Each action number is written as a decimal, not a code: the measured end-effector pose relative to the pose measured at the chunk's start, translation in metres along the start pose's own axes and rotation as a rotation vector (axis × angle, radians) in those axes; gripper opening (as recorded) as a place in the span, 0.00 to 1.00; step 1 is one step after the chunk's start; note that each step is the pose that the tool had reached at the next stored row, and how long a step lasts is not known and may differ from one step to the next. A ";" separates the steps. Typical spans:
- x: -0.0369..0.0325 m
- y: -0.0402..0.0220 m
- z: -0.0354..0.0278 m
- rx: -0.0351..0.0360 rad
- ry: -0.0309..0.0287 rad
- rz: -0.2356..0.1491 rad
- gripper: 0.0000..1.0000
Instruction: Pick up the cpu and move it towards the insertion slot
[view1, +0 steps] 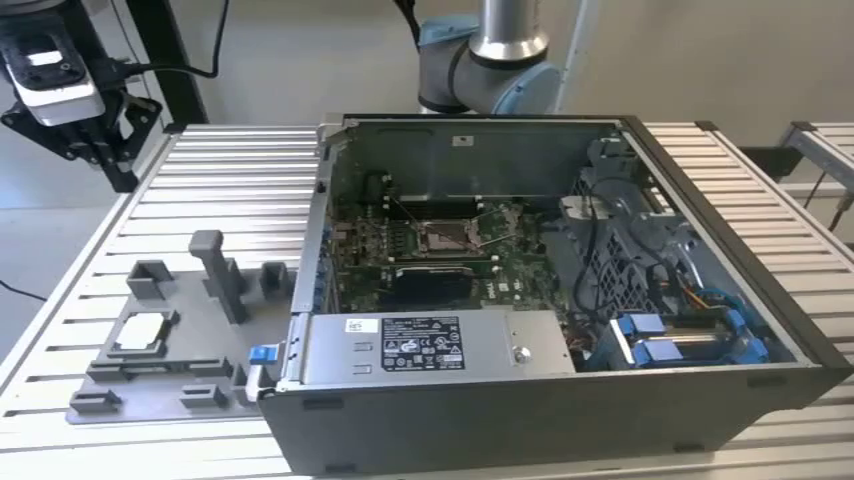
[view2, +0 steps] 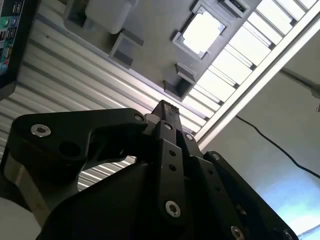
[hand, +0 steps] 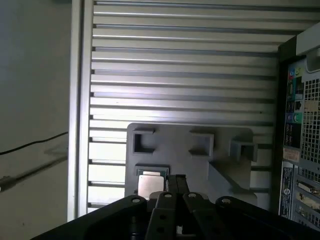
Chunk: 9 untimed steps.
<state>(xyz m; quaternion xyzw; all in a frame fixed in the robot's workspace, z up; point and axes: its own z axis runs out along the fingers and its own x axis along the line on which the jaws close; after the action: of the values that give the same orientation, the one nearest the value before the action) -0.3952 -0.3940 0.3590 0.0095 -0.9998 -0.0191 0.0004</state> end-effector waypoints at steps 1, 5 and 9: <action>0.0005 0.0000 0.0000 0.0000 -0.0001 0.000 0.00; 0.0086 -0.0008 0.0000 0.0000 0.0000 0.000 0.00; 0.0205 -0.0082 0.0003 -0.0001 0.0000 0.000 0.00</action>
<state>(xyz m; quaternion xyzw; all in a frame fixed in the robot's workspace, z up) -0.4155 -0.4026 0.3584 0.0096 -0.9998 -0.0191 0.0004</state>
